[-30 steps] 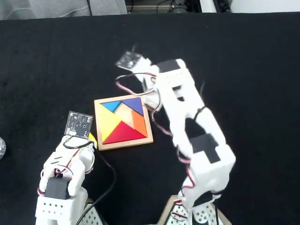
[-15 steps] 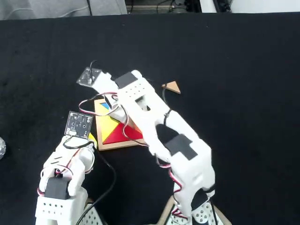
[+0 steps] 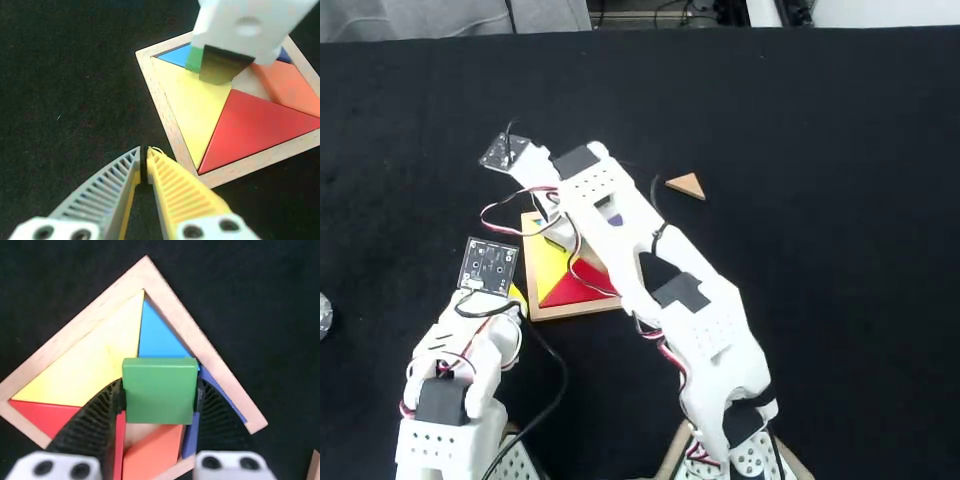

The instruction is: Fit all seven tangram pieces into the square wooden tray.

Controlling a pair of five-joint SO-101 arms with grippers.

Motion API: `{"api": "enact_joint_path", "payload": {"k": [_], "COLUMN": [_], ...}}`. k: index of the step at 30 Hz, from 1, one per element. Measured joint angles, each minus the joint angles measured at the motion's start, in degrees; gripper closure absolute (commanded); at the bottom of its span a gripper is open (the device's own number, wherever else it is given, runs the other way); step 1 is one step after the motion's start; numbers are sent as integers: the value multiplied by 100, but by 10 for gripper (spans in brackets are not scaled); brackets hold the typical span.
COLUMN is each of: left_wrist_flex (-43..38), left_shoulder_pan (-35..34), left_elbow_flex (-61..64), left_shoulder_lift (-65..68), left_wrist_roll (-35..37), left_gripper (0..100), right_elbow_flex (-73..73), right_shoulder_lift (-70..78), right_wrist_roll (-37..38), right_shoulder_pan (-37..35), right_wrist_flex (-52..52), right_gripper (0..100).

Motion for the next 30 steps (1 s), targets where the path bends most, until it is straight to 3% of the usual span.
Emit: {"api": "enact_joint_path", "payload": {"k": [9,17,20,23,26,30], "left_wrist_flex": [0,0,0,0,0,0], "left_shoulder_pan": [0,0,0,0,0,0], "left_elbow_flex": [0,0,0,0,0,0], "left_shoulder_lift": [0,0,0,0,0,0], "left_wrist_roll": [0,0,0,0,0,0], "left_gripper": [967,967,967,967,967,967], "right_elbow_flex": [-26,-35,-53,-237,-325,-334], "right_shoulder_lift": [0,0,0,0,0,35], "right_wrist_roll": [-9,-9,-9,-9,-9,-9], "right_shoulder_pan": [0,0,0,0,0,0], "right_wrist_flex": [290,290,360,615,651,211], "right_gripper": [714,706,783,988,943,989]}}
